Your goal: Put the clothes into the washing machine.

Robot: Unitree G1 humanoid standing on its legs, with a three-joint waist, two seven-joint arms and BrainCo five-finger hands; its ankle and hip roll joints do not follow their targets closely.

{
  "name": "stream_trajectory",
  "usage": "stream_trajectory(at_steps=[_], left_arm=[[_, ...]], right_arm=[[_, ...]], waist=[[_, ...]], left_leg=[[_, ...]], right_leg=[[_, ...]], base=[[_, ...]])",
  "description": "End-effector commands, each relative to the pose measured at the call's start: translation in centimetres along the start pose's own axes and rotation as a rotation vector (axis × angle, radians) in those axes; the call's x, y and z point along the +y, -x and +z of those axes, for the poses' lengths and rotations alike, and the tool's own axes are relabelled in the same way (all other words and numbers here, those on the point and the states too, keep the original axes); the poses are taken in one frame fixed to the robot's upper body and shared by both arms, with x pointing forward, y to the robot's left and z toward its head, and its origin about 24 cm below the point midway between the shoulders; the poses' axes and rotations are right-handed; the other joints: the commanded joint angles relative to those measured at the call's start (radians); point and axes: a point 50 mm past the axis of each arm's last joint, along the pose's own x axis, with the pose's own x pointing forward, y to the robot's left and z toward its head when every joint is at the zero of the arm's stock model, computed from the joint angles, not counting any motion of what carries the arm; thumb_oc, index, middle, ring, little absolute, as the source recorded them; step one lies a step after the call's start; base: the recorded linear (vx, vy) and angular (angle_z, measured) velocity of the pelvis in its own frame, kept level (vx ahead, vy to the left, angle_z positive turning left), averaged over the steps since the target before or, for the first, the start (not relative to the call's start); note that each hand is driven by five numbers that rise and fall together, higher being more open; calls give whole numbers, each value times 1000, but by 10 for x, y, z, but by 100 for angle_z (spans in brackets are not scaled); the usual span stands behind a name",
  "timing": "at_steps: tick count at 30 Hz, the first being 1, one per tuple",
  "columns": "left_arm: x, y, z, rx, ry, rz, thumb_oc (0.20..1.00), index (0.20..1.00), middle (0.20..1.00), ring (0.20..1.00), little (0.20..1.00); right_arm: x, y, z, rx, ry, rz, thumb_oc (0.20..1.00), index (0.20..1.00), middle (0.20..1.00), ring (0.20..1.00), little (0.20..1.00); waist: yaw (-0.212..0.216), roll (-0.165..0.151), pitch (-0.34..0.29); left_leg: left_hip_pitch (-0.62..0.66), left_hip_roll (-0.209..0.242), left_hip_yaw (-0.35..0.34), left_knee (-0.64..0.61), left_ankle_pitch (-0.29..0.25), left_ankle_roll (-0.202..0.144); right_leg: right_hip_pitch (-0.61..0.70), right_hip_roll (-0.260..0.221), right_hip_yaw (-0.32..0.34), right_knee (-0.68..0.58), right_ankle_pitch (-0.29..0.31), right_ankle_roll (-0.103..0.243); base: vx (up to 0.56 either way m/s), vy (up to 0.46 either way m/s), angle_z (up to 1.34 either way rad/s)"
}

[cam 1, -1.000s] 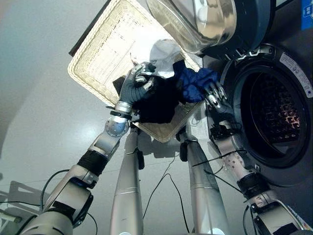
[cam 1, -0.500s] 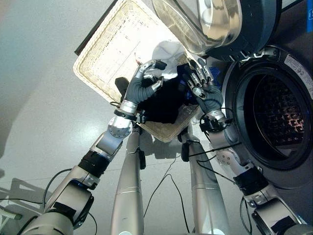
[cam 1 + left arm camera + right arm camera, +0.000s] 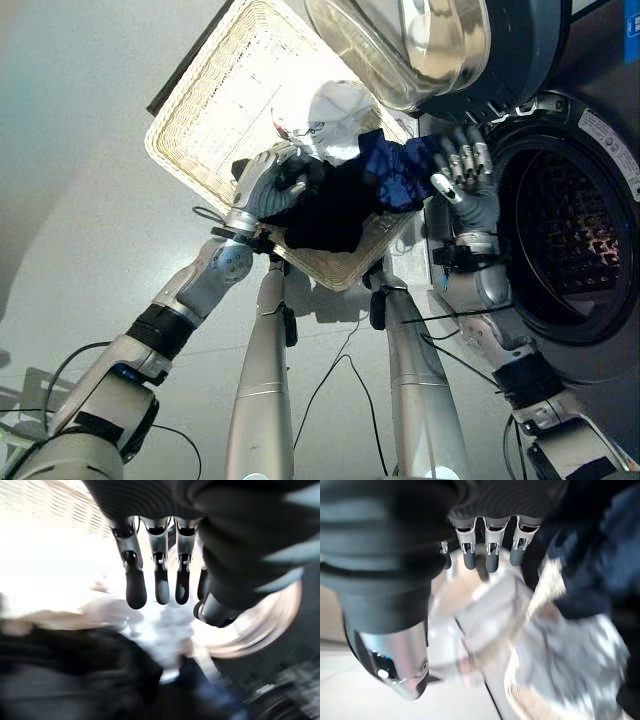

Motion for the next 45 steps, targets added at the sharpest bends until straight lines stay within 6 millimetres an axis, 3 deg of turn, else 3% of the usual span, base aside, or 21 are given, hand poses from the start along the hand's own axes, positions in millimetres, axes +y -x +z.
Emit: stream_trajectory(at_steps=[1,12,27,45], left_arm=[[-2,-5,5,-19,-95,-12,1000,1000,1000,1000,1000],[-31,-7,-10,37,-270,-241,1000,1000,1000,1000,1000],[-41,-21,-4,-2,-328,-182,1000,1000,1000,1000,1000],[-81,-18,1,38,-307,-285,1000,1000,1000,1000,1000]], right_arm=[[0,0,28,-155,-5,36,1000,1000,1000,1000,1000],[9,-6,21,-138,-25,94,1000,1000,1000,1000,1000],[25,-13,14,-131,-55,111,1000,1000,1000,1000,1000],[48,-15,1,-123,-103,120,1000,1000,1000,1000,1000]], waist=[[-16,4,-12],[-31,-7,-12],[-37,-29,-12],[-49,-63,-12]], left_leg=[[2,-49,22,120,-121,8],[5,-33,40,107,-110,1],[9,-30,43,101,-109,-11],[4,-29,37,105,-114,-16]], right_leg=[[75,33,-39,-300,260,121],[73,38,-31,-309,269,129],[78,42,-28,-316,274,134],[79,55,-26,-326,288,142]], base=[[0,27,-6],[0,2,0],[0,-4,-1],[2,-8,-1]])
